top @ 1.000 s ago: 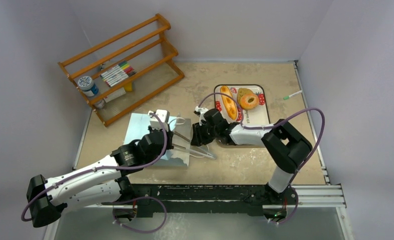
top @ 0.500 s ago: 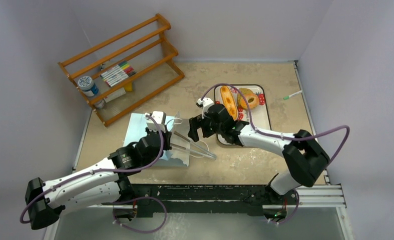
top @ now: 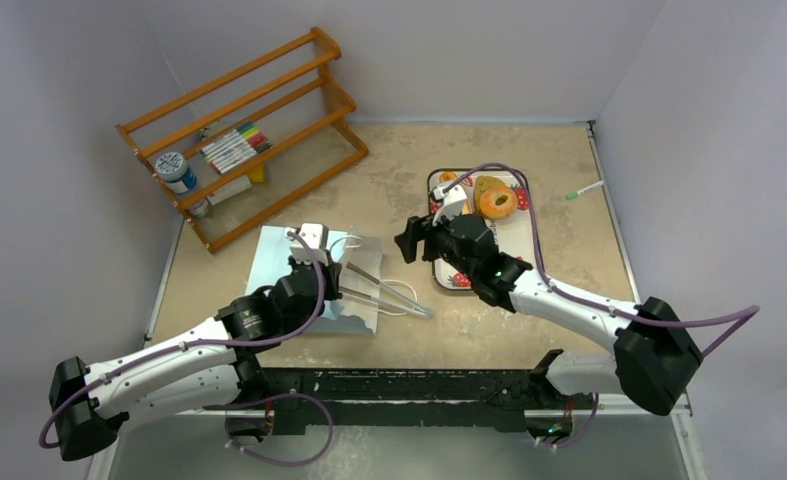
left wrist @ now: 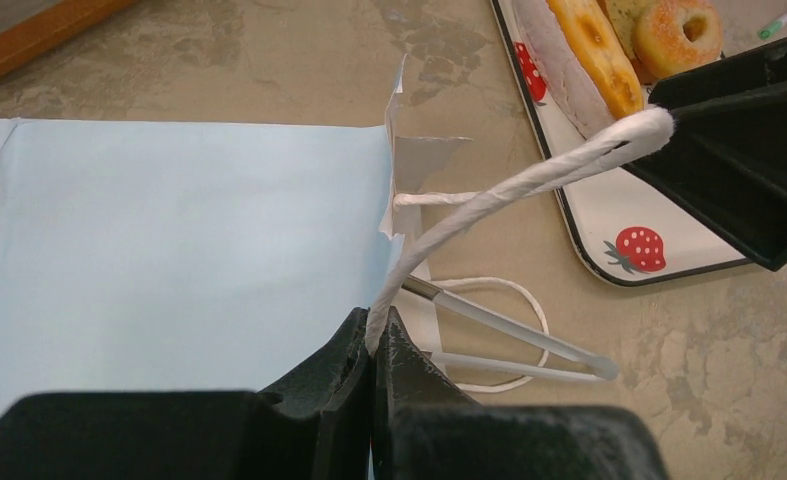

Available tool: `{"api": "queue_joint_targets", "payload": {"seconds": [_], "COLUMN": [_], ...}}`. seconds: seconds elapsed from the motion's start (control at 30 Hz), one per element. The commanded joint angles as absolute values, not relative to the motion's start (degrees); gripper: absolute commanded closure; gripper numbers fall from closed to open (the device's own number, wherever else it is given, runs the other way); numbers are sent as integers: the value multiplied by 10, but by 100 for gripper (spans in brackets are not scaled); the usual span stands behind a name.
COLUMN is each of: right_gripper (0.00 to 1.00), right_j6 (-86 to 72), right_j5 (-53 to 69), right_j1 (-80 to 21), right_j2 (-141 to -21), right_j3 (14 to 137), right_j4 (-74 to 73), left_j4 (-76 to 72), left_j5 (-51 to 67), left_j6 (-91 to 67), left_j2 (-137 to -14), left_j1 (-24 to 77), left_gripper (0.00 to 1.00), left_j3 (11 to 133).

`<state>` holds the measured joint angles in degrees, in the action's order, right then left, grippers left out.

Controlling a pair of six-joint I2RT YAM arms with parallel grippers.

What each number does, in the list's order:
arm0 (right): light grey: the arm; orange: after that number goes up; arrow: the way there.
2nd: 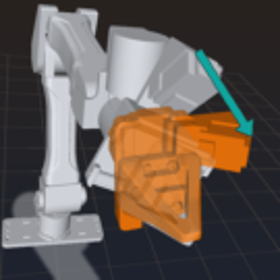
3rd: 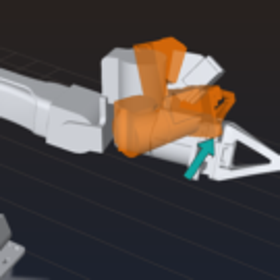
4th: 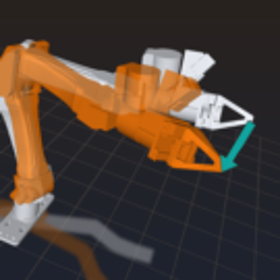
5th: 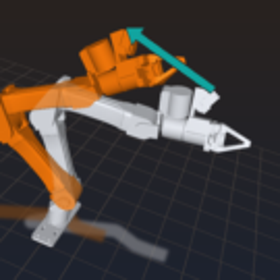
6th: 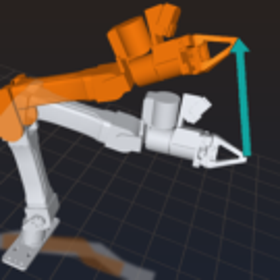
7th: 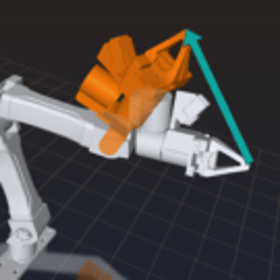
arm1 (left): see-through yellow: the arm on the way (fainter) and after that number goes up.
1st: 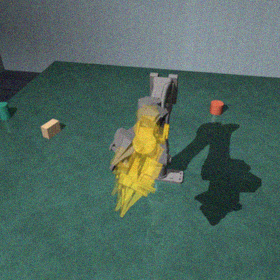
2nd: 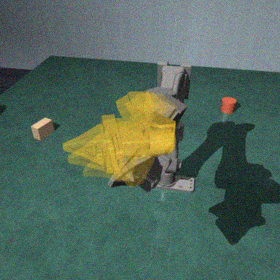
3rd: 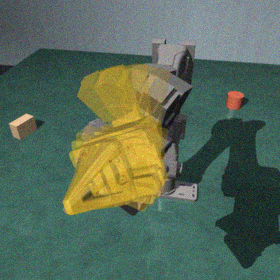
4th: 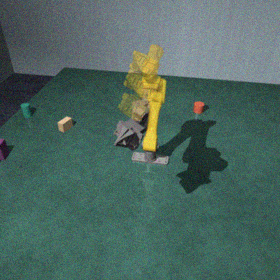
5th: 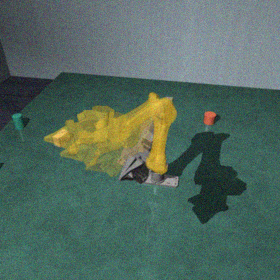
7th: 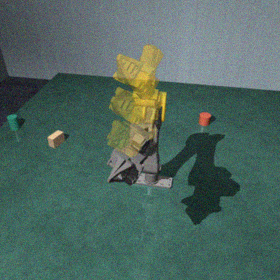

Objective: Take the fake bread out of the paper bag
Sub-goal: Pick up the clamp at the center of the board.

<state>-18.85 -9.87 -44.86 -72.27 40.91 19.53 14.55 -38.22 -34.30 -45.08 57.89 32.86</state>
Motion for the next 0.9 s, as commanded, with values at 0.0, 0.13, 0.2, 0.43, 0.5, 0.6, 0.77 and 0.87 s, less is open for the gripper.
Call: {"api": "queue_joint_targets", "payload": {"seconds": [0.0, 0.13, 0.2, 0.43, 0.5, 0.6, 0.77, 0.87], "right_gripper": [27, 29, 29, 27, 26, 25, 23, 22], "right_j6": [-188, -147, -127, -112, -108, -106, -107, -100], "right_j5": [-74, -69, -80, -106, -111, -127, -141, -131], "right_j1": [-442, -448, -467, -529, -548, -573, -587, -589], "right_j2": [-742, -788, -800, -827, -835, -856, -882, -898], "right_j3": [432, 465, 469, 450, 443, 442, 439, 441], "right_j4": [235, 176, 155, 149, 154, 153, 157, 161], "left_j4": [130, 132, 134, 143, 146, 149, 156, 161], "left_j5": [-402, -405, -405, -406, -406, -406, -407, -408], "left_j6": [-355, -357, -357, -357, -360, -361, -360, -362], "left_j2": [-443, -440, -440, -438, -437, -435, -434, -433], "left_j1": [581, 581, 581, 581, 581, 581, 581, 581], "left_gripper": [100, 100, 100, 100, 100, 100, 100, 100], "left_j3": [325, 323, 324, 323, 323, 325, 329, 333]}}
